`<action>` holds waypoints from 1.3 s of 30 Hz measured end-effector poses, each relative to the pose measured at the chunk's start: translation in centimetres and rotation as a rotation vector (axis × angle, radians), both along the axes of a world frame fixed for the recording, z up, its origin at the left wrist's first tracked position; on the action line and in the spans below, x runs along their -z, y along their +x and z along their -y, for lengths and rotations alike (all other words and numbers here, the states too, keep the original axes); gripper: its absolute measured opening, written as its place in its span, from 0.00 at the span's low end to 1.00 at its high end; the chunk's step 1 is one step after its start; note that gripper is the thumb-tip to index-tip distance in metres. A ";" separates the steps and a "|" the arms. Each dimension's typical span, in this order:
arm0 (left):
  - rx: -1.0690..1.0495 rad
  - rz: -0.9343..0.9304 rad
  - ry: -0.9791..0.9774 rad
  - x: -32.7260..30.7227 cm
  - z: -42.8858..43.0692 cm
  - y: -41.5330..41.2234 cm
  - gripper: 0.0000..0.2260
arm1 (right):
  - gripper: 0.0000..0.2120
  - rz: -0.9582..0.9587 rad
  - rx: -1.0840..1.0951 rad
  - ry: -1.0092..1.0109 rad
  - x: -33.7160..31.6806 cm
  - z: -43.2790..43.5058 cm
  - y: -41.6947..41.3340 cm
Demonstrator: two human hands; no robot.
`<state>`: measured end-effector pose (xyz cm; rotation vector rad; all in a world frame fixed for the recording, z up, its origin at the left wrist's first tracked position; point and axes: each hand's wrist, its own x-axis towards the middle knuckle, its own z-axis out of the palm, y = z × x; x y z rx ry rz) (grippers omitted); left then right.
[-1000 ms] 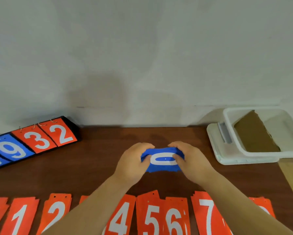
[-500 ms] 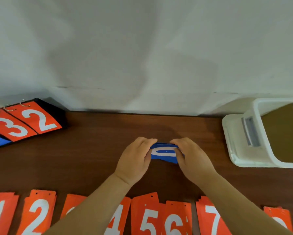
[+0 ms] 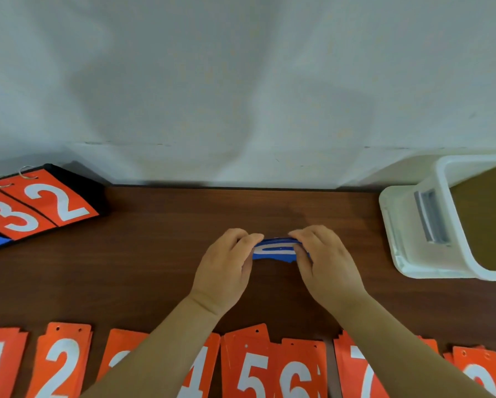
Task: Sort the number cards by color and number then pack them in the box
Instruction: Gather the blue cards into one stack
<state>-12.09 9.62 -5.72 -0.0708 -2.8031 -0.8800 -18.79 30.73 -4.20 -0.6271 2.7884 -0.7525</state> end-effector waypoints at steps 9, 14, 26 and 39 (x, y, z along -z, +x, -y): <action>-0.047 0.094 0.055 1.6 -0.1 1.2 0.15 | 0.11 -0.012 0.027 -0.061 1.7 -0.2 0.9; -0.102 0.105 0.073 1.0 0.0 0.7 0.16 | 0.13 -0.002 0.056 -0.096 1.0 0.1 0.5; -0.156 0.191 0.289 1.2 -2.2 0.4 0.19 | 0.21 0.134 0.219 -0.177 2.2 1.1 1.3; -0.175 0.182 0.230 2.2 -2.6 0.4 0.15 | 0.19 0.104 0.182 -0.238 3.1 0.9 1.3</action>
